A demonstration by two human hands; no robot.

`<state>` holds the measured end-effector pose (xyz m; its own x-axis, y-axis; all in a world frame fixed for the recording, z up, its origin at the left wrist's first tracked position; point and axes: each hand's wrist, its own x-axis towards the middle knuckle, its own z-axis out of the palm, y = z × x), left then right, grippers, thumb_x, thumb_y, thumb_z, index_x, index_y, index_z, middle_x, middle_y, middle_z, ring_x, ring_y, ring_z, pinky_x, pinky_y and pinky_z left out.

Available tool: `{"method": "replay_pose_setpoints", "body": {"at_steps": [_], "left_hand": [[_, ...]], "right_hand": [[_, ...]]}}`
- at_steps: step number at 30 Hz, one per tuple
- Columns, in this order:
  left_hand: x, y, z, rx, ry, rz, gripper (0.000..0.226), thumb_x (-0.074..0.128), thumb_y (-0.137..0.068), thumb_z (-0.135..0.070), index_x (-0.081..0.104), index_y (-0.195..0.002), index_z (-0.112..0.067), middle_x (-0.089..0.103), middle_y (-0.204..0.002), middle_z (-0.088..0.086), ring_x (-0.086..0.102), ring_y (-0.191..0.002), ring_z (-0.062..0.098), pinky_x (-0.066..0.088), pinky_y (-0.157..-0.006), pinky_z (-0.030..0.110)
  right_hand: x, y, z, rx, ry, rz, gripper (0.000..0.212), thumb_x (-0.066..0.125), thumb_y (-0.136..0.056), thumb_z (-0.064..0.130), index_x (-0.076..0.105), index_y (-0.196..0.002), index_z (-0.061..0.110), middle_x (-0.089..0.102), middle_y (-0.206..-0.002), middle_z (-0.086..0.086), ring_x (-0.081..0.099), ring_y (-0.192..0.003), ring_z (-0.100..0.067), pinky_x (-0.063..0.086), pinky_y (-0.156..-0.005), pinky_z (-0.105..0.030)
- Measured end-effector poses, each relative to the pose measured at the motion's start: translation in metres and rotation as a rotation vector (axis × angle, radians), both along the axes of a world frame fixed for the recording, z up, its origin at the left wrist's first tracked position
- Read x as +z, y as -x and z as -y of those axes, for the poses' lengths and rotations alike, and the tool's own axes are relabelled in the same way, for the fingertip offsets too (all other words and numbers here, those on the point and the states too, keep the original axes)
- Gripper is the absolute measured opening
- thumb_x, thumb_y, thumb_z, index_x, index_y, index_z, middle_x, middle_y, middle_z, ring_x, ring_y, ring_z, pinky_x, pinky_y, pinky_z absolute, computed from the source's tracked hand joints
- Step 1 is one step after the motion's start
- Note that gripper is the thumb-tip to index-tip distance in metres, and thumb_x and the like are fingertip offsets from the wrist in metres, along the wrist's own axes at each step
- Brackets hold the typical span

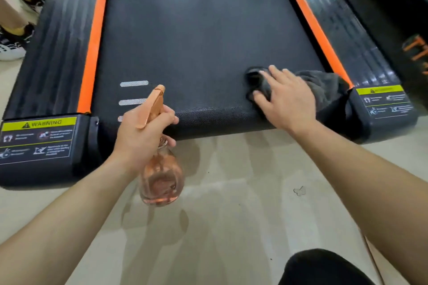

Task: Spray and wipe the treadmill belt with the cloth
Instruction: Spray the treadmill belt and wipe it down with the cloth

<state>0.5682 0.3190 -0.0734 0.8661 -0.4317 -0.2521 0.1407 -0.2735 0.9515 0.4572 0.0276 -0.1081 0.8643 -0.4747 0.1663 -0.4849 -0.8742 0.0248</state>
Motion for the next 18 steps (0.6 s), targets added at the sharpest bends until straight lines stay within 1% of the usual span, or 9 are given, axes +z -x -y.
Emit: {"method": "replay_pose_setpoints", "body": {"at_steps": [2,4,5,7,8,10,12,15,18], "left_hand": [[0.006,0.008,0.006,-0.045,0.022,0.018,0.046,0.067,-0.081,-0.024,0.071,-0.125,-0.039,0.069,-0.088,-0.001,0.063,-0.063,0.021,0.054,-0.061,0.039],[0.014,0.012,0.010,-0.101,0.030,0.040,0.043,0.064,-0.078,-0.026,0.066,-0.107,-0.059,0.067,-0.088,0.002,0.064,-0.067,0.020,0.056,-0.066,0.049],[0.018,0.012,0.012,-0.108,0.026,0.049,0.044,0.065,-0.079,-0.025,0.061,-0.105,-0.061,0.068,-0.092,0.006,0.065,-0.066,0.018,0.056,-0.068,0.050],[0.028,0.009,0.013,-0.094,0.015,0.065,0.036,0.068,-0.083,-0.023,0.066,-0.097,-0.055,0.067,-0.101,0.015,0.066,-0.058,0.016,0.055,-0.067,0.048],[0.033,0.006,0.013,-0.075,0.013,0.070,0.028,0.069,-0.083,-0.023,0.071,-0.088,-0.050,0.068,-0.103,0.019,0.066,-0.055,0.017,0.054,-0.067,0.046],[0.041,-0.003,0.009,-0.035,0.002,0.078,0.020,0.069,-0.079,-0.029,0.078,-0.092,-0.041,0.069,-0.104,0.023,0.066,-0.059,0.022,0.054,-0.069,0.046],[0.050,-0.015,-0.002,-0.047,-0.058,0.128,0.031,0.067,-0.076,-0.035,0.077,-0.104,-0.045,0.072,-0.102,0.017,0.067,-0.067,0.026,0.058,-0.072,0.046],[0.054,-0.032,-0.018,-0.105,-0.010,0.147,0.031,0.070,-0.080,-0.028,0.074,-0.082,-0.058,0.074,-0.094,-0.006,0.066,-0.077,0.018,0.057,-0.067,0.034],[0.048,-0.038,-0.033,-0.124,0.083,0.110,0.025,0.073,-0.089,-0.016,0.074,-0.089,-0.041,0.071,-0.104,0.012,0.066,-0.080,0.021,0.057,-0.056,0.030]], "right_hand": [[0.005,0.023,0.036,-0.176,-0.080,0.028,0.067,0.036,-0.094,0.057,0.059,-0.133,0.009,0.058,-0.140,-0.013,0.052,-0.125,-0.038,0.042,-0.106,-0.050],[0.006,0.021,0.026,-0.279,-0.115,0.104,0.062,0.045,-0.096,0.046,0.060,-0.131,-0.003,0.059,-0.139,-0.020,0.053,-0.125,-0.041,0.043,-0.107,-0.049],[0.007,0.013,0.009,-0.259,-0.083,0.133,0.056,0.050,-0.094,0.039,0.062,-0.124,-0.006,0.063,-0.131,-0.023,0.057,-0.118,-0.043,0.048,-0.099,-0.050],[0.009,-0.014,-0.045,-0.065,-0.028,0.190,0.044,0.054,-0.089,0.034,0.066,-0.113,-0.001,0.067,-0.116,-0.021,0.061,-0.102,-0.042,0.053,-0.082,-0.051],[0.011,-0.031,-0.078,0.069,-0.057,0.202,0.043,0.052,-0.089,0.037,0.066,-0.115,0.005,0.066,-0.118,-0.016,0.060,-0.105,-0.040,0.052,-0.084,-0.051],[0.010,-0.067,-0.141,0.316,-0.151,0.088,0.056,0.040,-0.092,0.047,0.057,-0.138,0.020,0.055,-0.145,-0.005,0.048,-0.132,-0.035,0.041,-0.106,-0.051],[0.008,-0.094,-0.183,0.481,-0.192,-0.072,0.063,0.035,-0.094,0.050,0.043,-0.152,0.028,0.037,-0.161,0.003,0.031,-0.148,-0.030,0.026,-0.119,-0.048],[0.003,-0.099,-0.178,0.559,-0.121,-0.040,0.061,0.047,-0.092,0.053,0.048,-0.149,0.029,0.038,-0.161,0.005,0.040,-0.144,-0.032,0.032,-0.114,-0.047],[-0.005,-0.069,-0.139,0.438,-0.018,-0.027,0.069,0.048,-0.082,0.057,0.052,-0.146,0.030,0.048,-0.155,0.000,0.046,-0.139,-0.033,0.037,-0.110,-0.047]]}}
